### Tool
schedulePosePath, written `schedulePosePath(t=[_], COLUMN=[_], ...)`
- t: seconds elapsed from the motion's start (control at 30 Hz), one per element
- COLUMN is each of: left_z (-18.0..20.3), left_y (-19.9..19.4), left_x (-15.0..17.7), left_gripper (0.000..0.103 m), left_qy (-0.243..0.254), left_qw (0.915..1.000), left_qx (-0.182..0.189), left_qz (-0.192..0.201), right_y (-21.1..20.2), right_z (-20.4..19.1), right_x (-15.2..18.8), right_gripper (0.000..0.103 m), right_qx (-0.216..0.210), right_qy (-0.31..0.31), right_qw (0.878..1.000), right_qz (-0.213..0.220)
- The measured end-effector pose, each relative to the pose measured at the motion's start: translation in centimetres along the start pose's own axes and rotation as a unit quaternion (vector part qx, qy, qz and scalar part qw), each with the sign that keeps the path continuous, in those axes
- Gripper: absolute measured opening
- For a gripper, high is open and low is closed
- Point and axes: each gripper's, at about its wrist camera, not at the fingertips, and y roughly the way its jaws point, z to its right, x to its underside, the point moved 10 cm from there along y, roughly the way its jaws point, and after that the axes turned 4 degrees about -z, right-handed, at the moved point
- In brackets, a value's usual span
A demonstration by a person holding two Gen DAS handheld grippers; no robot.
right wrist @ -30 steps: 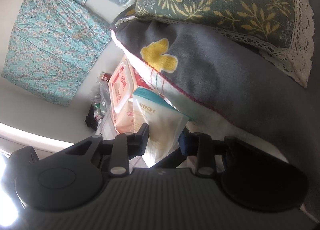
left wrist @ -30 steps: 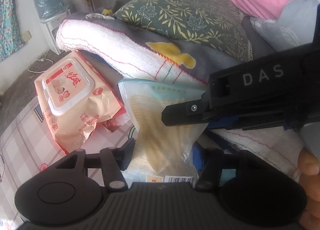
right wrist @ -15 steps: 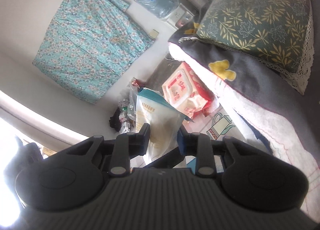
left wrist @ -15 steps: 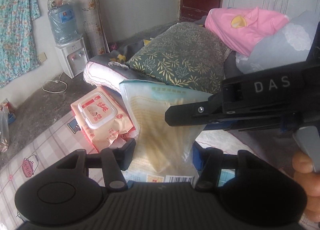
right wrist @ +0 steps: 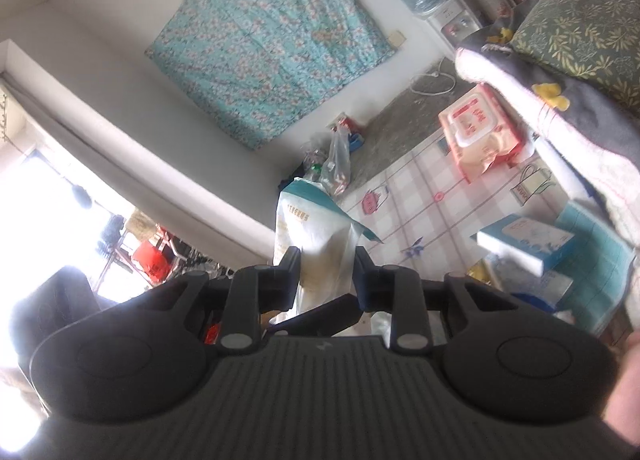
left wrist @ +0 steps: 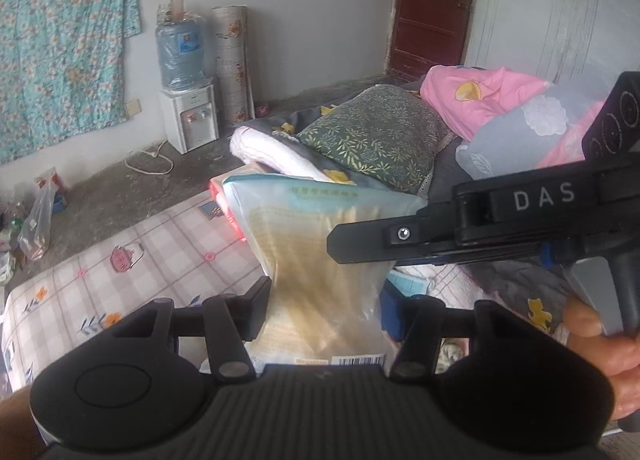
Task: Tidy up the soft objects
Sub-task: 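Carry the cotton swab bag with the left gripper down into the box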
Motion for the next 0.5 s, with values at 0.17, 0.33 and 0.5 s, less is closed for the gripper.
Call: schedulePosePath(t=[0.17,0.33,0.5], left_z=[-4.8,-11.2,-17.7], left_y=[-4.4,-7.1,-8.0], left_x=[5.2,10.4,14.7], left_gripper=[0.057,0.057,0.057], left_qy=[-0.057,-0.122,-0.191], left_qw=[0.9976,0.9878,0.9725], left_qx=[-0.039,-0.09,-0.119], left_qz=[-0.01,-0.037,-0.059], right_y=[3.5,9.5,16.3], right_z=[-6.4,-12.3,-15.6], right_x=[5.0,9.9,13.2], right_gripper=[0.027,0.026,0.026], right_qx=[-0.031,-0.051,-0.052], right_qy=[-0.028,-0.057,-0.06], right_qw=[0.996,0.985,0.972], right_qz=[-0.073,-0.153,-0.22])
